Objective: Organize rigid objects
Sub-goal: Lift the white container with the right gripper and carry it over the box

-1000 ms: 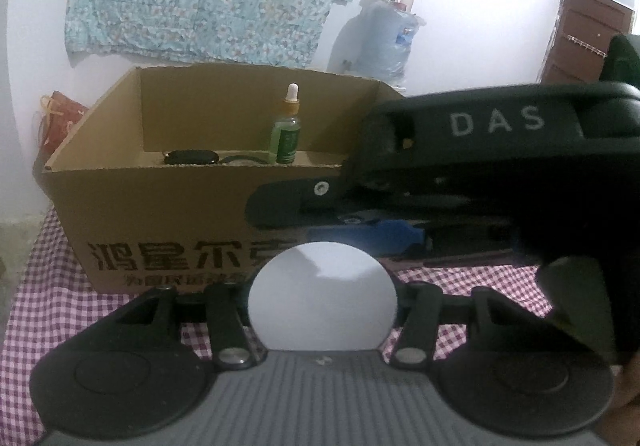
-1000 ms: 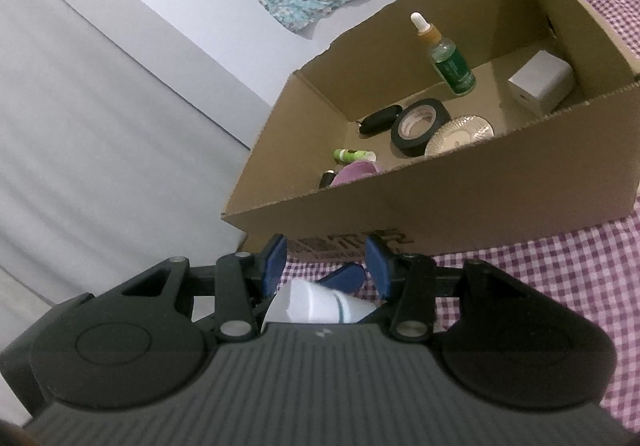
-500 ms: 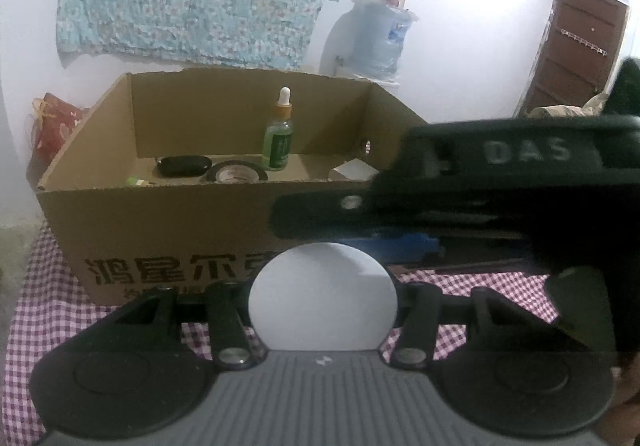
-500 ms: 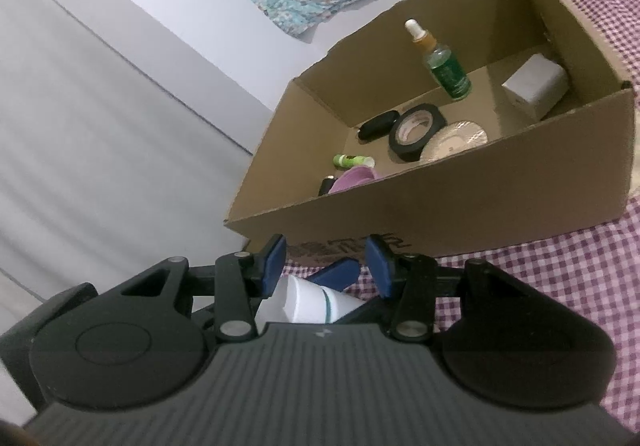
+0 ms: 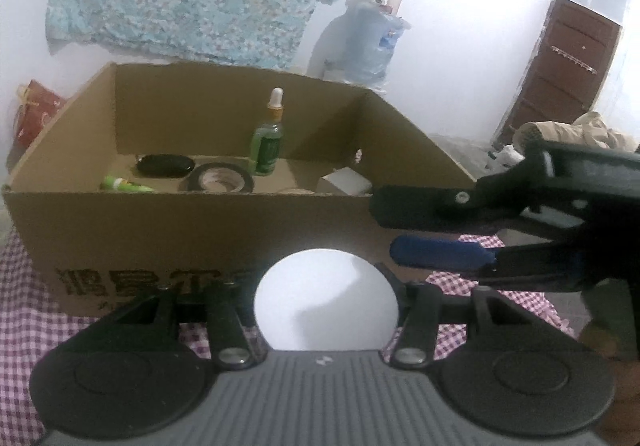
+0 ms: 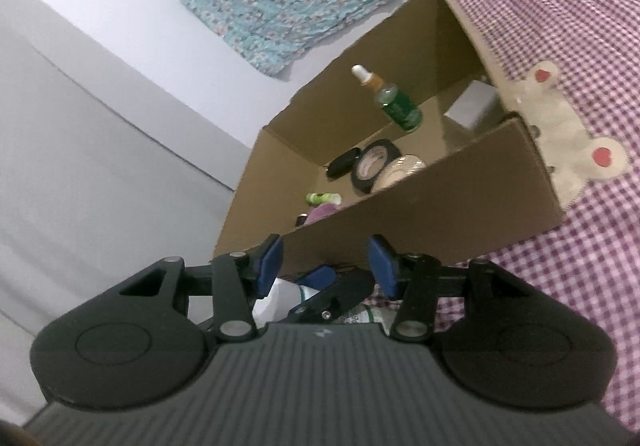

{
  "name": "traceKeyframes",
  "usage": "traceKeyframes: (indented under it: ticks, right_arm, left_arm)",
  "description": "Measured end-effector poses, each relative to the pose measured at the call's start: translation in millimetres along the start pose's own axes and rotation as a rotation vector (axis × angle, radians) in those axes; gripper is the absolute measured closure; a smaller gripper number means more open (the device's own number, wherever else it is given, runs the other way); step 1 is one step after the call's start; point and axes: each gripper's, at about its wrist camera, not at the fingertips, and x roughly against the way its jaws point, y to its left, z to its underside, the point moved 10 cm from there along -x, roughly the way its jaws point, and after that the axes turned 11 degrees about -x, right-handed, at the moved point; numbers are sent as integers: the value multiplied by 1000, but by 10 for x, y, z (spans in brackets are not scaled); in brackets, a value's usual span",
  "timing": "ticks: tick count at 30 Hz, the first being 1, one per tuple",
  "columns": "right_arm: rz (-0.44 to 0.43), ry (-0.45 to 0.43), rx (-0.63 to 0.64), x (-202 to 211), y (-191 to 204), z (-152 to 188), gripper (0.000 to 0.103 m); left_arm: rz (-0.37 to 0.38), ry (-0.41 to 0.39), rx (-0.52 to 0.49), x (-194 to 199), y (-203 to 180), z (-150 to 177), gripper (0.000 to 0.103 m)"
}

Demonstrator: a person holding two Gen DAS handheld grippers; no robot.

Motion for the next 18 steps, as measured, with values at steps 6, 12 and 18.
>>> traceKeyframes:
  ticks: [6, 12, 18]
  right_arm:
    - [2, -12, -6, 48, -65, -9, 53]
    - [-3, 1, 2, 28, -40, 42, 48]
    - [-10, 46, 45, -33, 48, 215, 46]
  left_arm:
    - [11, -17, -38, -25, -106, 3, 28]
    - [64, -69, -55, 102, -160, 68, 13]
    - [13, -71, -111, 205, -136, 223, 12]
